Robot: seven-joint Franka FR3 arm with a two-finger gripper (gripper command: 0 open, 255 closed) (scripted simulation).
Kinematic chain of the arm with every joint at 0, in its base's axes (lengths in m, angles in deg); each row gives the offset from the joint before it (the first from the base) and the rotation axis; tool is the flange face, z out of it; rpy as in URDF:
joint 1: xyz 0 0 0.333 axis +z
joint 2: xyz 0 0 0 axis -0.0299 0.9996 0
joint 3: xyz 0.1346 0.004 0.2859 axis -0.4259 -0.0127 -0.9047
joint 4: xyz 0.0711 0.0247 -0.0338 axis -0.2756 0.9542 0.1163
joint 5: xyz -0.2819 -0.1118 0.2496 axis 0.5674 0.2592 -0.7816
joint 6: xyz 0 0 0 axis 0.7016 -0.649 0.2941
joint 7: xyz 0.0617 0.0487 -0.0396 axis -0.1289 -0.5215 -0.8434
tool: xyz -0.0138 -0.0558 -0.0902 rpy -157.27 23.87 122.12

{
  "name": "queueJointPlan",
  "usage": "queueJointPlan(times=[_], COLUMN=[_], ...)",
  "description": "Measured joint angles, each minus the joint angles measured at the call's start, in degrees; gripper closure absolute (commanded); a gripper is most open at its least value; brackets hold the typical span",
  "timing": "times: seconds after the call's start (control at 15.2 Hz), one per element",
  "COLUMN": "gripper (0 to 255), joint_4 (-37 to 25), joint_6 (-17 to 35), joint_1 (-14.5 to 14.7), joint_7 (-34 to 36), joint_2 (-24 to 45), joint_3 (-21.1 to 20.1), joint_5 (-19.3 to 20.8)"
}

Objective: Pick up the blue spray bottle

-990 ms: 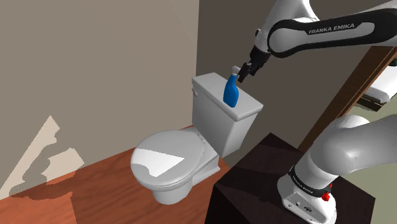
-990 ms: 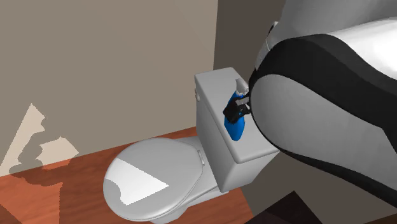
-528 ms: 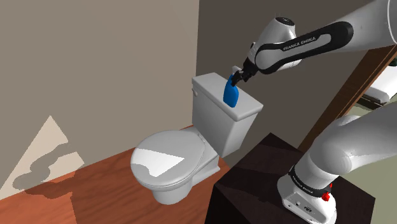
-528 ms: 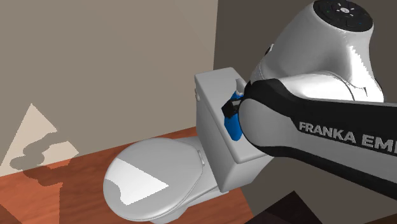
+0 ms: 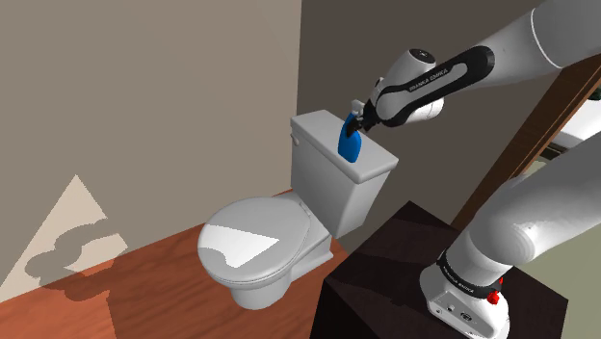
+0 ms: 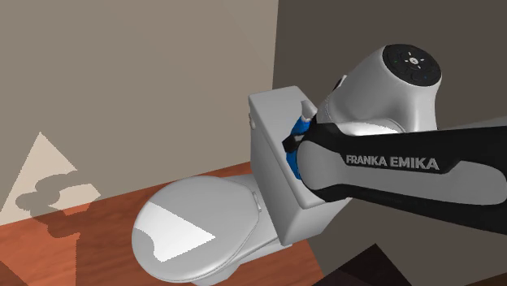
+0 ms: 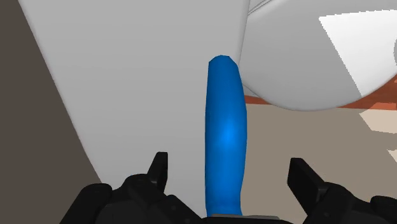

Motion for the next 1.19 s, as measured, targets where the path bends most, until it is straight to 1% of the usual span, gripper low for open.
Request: queueJointPlan(times=[0.2, 0.26, 0.92, 1.19], gripper=[0, 255, 255, 255], joint_4=[0.78, 0.9, 1.05, 0.11], joint_6=[2.8, 3.22, 3.67, 0.77], joint_1=[0.71, 0.81, 0.87, 0.21], joint_7=[-0.82, -0.86, -0.88, -0.31], joint_2=[2.01, 2.3, 2.52, 0.59], joint_3=[0.73, 0.77, 0.81, 0.29], joint_5=[-0.89, -1.0, -1.08, -0.27])
